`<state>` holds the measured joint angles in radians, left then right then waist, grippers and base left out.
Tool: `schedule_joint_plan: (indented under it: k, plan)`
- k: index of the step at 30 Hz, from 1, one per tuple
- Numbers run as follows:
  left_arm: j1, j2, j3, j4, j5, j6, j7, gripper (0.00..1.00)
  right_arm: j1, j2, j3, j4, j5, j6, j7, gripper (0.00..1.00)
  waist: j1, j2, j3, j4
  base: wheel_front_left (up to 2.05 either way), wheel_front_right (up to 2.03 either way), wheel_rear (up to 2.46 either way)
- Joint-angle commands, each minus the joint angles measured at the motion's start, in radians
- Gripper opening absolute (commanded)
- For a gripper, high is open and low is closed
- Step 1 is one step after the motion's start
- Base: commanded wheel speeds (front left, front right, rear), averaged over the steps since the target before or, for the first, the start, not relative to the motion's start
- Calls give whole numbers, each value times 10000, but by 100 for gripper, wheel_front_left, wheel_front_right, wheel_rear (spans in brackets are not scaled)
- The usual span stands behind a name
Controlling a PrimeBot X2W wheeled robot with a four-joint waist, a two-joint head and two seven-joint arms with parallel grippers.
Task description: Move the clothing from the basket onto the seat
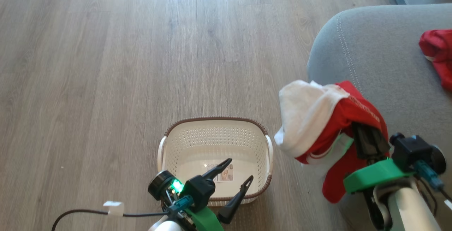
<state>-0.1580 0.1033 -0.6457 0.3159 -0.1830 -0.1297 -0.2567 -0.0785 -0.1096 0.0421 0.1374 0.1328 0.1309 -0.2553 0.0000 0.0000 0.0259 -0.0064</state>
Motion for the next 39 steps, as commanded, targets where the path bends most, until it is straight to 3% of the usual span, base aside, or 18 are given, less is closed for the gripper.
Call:
schedule_joint_plan:
  k: [1, 18, 26, 39]
  plan:
    - [-196, 61, 321, -234, 43, -9, -51, 100, -133, 21, 147, -315, -93, -2, -65, 0, 0, 0, -3, -10, 0, 0, 0]
    - [-95, 6, 471, -283, 72, -9, -51, 100, -280, 151, -44, -445, 29, -2, -65, 0, 0, 0, 97, -329, 0, 0, 0]
    - [-295, 3, 461, -568, 162, -9, -51, 100, -550, 122, -289, -917, 0, -2, -65, 0, 0, 0, 477, -1247, 0, 0, 0]
    - [-455, -70, 352, -1017, 263, -9, -51, 100, -504, 2, -636, -1290, -118, -2, -65, 0, 0, 0, 841, -3338, 0, 0, 0]
